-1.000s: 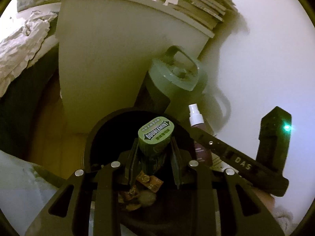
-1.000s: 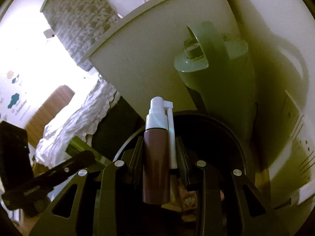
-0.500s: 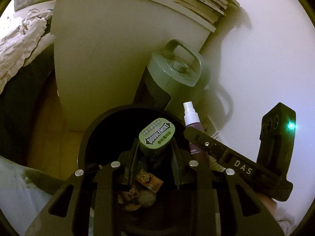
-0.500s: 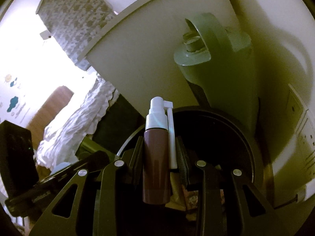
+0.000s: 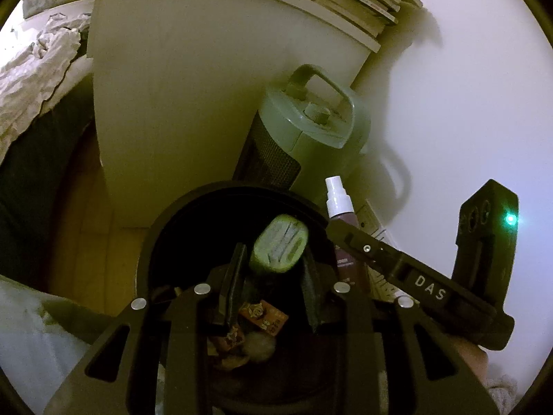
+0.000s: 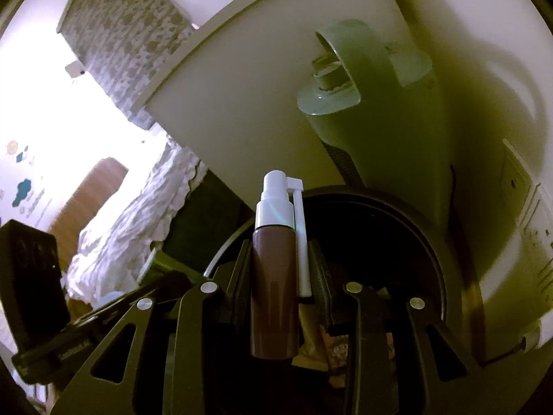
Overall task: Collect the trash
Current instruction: 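Carry the gum box and spray bottle over the black bin and open both tools, then grasp the clear round container with the left tool while the right tool grasps the black battery card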
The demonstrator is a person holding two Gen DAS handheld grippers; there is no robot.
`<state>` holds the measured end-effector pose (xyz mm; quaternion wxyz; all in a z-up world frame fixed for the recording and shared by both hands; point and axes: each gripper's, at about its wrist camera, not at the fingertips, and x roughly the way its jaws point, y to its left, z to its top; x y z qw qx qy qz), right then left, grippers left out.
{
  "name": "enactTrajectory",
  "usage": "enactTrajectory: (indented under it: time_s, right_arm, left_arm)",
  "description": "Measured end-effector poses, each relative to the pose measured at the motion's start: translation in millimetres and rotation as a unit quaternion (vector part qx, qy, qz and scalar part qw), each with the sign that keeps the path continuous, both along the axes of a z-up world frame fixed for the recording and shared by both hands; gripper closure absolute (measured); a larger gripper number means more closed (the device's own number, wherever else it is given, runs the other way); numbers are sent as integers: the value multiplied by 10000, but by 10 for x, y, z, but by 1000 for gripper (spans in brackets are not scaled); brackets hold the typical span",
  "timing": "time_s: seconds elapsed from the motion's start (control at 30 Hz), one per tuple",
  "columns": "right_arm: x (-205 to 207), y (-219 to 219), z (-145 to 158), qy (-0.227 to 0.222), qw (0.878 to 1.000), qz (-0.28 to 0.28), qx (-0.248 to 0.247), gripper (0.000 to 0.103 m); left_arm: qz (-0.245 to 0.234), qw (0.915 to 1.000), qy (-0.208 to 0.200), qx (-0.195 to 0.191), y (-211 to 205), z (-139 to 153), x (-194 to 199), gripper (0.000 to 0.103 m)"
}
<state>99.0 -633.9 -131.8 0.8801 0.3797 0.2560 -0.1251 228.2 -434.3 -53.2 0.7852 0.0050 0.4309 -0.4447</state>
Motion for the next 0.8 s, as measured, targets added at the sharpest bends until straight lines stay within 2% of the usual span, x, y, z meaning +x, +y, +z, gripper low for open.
enactTrajectory:
  time_s: [0.03, 0.07, 0.1, 0.17, 0.23, 0.27, 0.4, 0.47, 0.57, 0.6, 0.67, 0.73, 0.8]
  right_arm:
    - [-2, 1, -1, 6, 10000, -7, 13, 63]
    - [-11, -3, 4, -15, 10000, -32, 20, 57]
    - [-26, 0, 10, -44, 10000, -68, 15, 48]
    - [-56, 3, 30, -125, 9998, -141, -14, 40]
    - [-69, 7, 34, -151, 9997, -172, -29, 37]
    - [-67, 5, 28, -134, 9997, -178, -26, 36]
    - [-56, 27, 11, -57, 9998, -192, -30, 32]
    - [-40, 50, 20, -25, 9998, -176, -65, 31]
    - [-18, 110, 22, 22, 9999, -100, -126, 29]
    - [-11, 135, 21, 35, 9998, -71, -158, 28]
    - [-1, 198, 35, 41, 9997, -2, -229, 27]
    - [-12, 279, 63, -2, 9995, 103, -300, 27]
    - [-32, 357, 96, -48, 9991, 205, -375, 26]
  left_arm:
    - [11, 10000, 14, -8, 8, 5, -1, 63]
    - [35, 10000, 22, -14, 19, 19, -7, 49]
    - [62, 10000, 2, -13, 29, 38, -18, 31]
    - [143, 9998, -147, -30, 67, 107, -70, 13]
    - [185, 9995, -240, -68, 109, 181, -128, 10]
    - [196, 9995, -222, -77, 132, 214, -152, 5]
    - [523, 9985, -139, 75, 286, 335, -263, 5]
    - [857, 9954, -305, 308, 429, 401, -346, 5]
    - [1577, 9789, -815, 1011, 697, 484, -514, 5]
    - [1727, 9754, -880, 1050, 837, 505, -575, 5]
    - [1771, 9779, -795, 781, 1127, 537, -651, 5]
    - [1999, 9746, -784, 632, 1506, 548, -746, 5]
    - [2203, 9677, -922, 807, 1803, 528, -837, 5]
